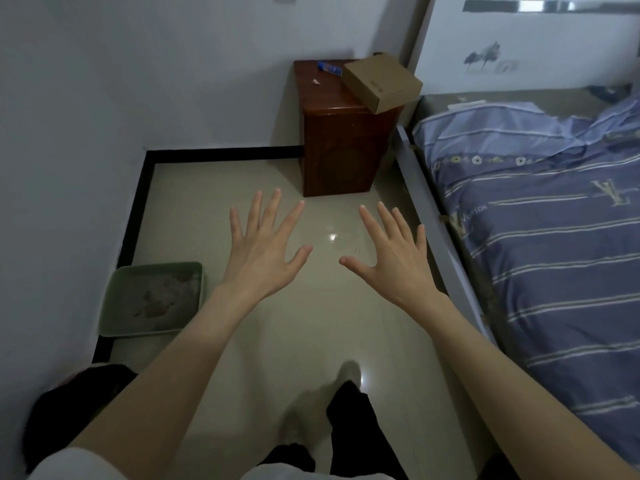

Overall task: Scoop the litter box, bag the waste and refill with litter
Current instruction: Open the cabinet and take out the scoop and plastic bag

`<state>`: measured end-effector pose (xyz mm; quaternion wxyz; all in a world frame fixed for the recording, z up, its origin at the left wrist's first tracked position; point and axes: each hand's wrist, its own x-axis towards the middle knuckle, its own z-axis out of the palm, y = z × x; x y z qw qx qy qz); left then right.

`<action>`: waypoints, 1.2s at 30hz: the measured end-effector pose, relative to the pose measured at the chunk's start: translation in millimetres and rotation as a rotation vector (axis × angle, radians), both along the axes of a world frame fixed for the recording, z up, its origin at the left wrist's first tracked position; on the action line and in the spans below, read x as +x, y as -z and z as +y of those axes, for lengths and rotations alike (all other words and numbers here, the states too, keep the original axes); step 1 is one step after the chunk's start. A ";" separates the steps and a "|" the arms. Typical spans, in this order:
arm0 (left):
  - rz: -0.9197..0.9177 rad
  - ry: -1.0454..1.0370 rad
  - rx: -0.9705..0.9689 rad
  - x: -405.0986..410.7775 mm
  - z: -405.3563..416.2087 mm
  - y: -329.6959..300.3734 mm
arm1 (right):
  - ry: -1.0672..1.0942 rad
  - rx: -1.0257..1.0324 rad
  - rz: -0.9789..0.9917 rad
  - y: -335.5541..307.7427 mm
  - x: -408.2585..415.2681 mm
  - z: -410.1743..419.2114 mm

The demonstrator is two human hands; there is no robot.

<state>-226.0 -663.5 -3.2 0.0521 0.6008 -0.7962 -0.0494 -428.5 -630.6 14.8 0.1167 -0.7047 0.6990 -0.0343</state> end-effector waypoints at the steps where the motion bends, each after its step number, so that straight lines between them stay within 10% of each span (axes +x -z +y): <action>1: 0.003 -0.006 0.002 -7.1 -16.3 1.6 | -0.006 0.000 -0.004 2.0 -6.5 -17.3; 36: -0.053 -0.141 0.265 -109.5 -526.9 135.5 | -0.155 0.201 0.033 118.6 -119.8 -567.6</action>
